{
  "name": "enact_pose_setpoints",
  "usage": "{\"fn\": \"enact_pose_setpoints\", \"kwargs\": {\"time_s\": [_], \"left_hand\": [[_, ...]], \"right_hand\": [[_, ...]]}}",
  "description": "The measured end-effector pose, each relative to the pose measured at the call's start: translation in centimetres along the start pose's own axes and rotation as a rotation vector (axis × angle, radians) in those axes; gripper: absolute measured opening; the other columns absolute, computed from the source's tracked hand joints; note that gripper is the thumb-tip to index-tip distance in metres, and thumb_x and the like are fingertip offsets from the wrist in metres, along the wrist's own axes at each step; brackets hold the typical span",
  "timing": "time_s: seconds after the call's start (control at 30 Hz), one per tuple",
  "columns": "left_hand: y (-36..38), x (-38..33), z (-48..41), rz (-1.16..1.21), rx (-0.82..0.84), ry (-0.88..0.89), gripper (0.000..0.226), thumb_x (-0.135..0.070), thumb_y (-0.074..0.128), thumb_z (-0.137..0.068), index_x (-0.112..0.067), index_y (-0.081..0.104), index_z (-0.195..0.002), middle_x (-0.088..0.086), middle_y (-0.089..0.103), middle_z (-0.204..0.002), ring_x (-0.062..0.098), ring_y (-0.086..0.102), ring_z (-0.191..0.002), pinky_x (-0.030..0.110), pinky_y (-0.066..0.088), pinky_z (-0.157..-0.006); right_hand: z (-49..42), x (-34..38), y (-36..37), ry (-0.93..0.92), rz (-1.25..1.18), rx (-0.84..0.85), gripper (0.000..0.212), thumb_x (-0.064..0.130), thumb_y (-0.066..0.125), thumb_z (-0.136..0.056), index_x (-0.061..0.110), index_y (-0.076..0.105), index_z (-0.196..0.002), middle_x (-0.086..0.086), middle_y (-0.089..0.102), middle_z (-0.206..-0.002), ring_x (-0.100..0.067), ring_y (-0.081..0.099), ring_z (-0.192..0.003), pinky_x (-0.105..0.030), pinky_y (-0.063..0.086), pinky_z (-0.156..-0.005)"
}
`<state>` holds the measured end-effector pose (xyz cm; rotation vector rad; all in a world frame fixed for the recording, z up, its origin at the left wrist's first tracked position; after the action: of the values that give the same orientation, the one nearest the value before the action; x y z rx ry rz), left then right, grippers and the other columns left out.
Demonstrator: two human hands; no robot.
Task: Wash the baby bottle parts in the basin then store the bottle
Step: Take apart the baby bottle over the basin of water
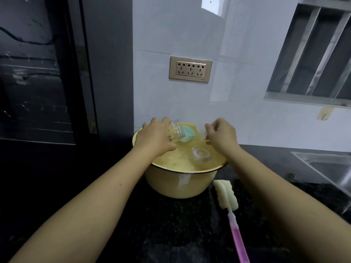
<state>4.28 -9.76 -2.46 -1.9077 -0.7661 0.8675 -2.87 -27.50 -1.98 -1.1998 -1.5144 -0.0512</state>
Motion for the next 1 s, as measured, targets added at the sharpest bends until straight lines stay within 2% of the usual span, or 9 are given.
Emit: {"fn": "enact_pose_setpoints", "kwargs": {"time_s": [0.1,0.17,0.33,0.43,0.53,0.67,0.8,0.9,1.0], "left_hand": [[0.3,-0.3,-0.1,-0.031,0.055,0.055,0.053,-0.035,0.066,-0.072,-0.02,0.042,-0.116,0.003,0.047,-0.114,0.029,0.048,-0.105,0.032,0.037,-0.067],[0.7,-0.2,0.0,-0.095,0.112,0.092,0.053,-0.036,0.066,-0.071,-0.021,0.044,-0.117,0.001,0.049,-0.114,0.027,0.05,-0.104,0.032,0.039,-0.069],[1.8,-0.1,0.0,-0.3,0.295,0.169,0.048,-0.039,0.066,-0.073,-0.025,0.047,-0.116,-0.002,0.055,-0.113,0.025,0.055,-0.102,0.034,0.037,-0.077],[2.1,-0.2,0.0,-0.347,0.387,0.168,0.049,-0.043,0.064,-0.076,-0.029,0.049,-0.12,-0.005,0.056,-0.118,0.024,0.051,-0.111,0.038,0.036,-0.09],[2.6,-0.1,-0.1,-0.392,0.483,0.167,0.059,-0.062,0.055,-0.075,-0.03,0.054,-0.124,-0.005,0.055,-0.124,0.024,0.045,-0.119,0.041,0.032,-0.098],[2.7,-0.2,-0.1,-0.326,0.553,0.16,0.072,-0.081,0.038,-0.071,-0.032,0.062,-0.117,-0.006,0.055,-0.119,0.024,0.042,-0.12,0.041,0.033,-0.095],[2.1,-0.2,-0.5,0.093,0.472,0.143,0.067,-0.084,0.04,-0.066,-0.03,0.064,-0.098,-0.01,0.058,-0.104,0.019,0.052,-0.102,0.036,0.041,-0.093],[1.1,-0.1,-0.7,0.346,0.267,0.117,0.047,-0.069,0.051,-0.068,-0.026,0.059,-0.088,-0.01,0.057,-0.089,0.014,0.053,-0.085,0.026,0.039,-0.079],[-0.3,0.1,-0.6,0.406,0.106,0.099,0.018,-0.038,0.062,-0.084,-0.023,0.067,-0.093,-0.014,0.061,-0.089,0.011,0.058,-0.089,0.023,0.04,-0.075]], "right_hand": [[0.7,-0.2,0.1,-0.202,0.27,0.174,0.008,0.023,0.062,-0.087,0.016,0.064,-0.085,0.003,0.06,-0.08,-0.017,0.054,-0.079,-0.026,0.04,-0.063],[0.9,-0.2,0.0,-0.245,0.375,0.316,0.008,0.02,0.07,-0.081,0.019,0.071,-0.089,0.006,0.06,-0.08,-0.013,0.055,-0.08,-0.02,0.04,-0.062],[1.3,-0.4,0.5,-0.28,0.708,0.501,0.014,0.027,0.068,-0.079,0.031,0.071,-0.091,0.016,0.066,-0.097,-0.007,0.05,-0.09,-0.028,0.037,-0.088],[1.3,-0.6,0.5,-0.211,0.63,0.595,0.017,0.031,0.064,-0.08,0.026,0.075,-0.091,0.011,0.072,-0.1,-0.015,0.059,-0.096,-0.033,0.046,-0.093],[0.8,-0.5,-0.2,-0.166,0.397,0.487,0.018,0.027,0.063,-0.082,0.018,0.077,-0.09,0.002,0.074,-0.098,-0.016,0.063,-0.095,-0.03,0.05,-0.086],[0.6,-0.7,-1.9,-0.097,0.107,0.372,0.013,0.026,0.07,-0.083,0.015,0.077,-0.085,0.004,0.071,-0.083,-0.008,0.059,-0.082,-0.021,0.043,-0.072],[1.1,-1.4,-4.2,-0.073,-0.03,0.3,0.012,0.025,0.07,-0.082,0.014,0.075,-0.08,0.0,0.071,-0.08,-0.01,0.059,-0.077,-0.026,0.045,-0.074],[1.8,-2.4,-5.7,-0.081,-0.079,0.248,0.009,0.02,0.067,-0.082,0.017,0.073,-0.076,0.005,0.07,-0.074,-0.007,0.061,-0.073,-0.024,0.047,-0.073],[2.6,-4.2,-6.8,-0.006,-0.12,0.163,0.01,0.018,0.061,-0.08,0.016,0.064,-0.071,0.006,0.061,-0.061,-0.008,0.054,-0.057,-0.023,0.042,-0.06]]}}
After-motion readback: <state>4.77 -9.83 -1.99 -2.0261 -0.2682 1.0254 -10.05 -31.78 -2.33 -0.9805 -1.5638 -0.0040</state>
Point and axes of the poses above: each hand's wrist, its own z-axis away from the middle knuckle, its own y-axis out of the palm, x = y × z, the point moved 3 cm from there along -z, towards the middle knuckle
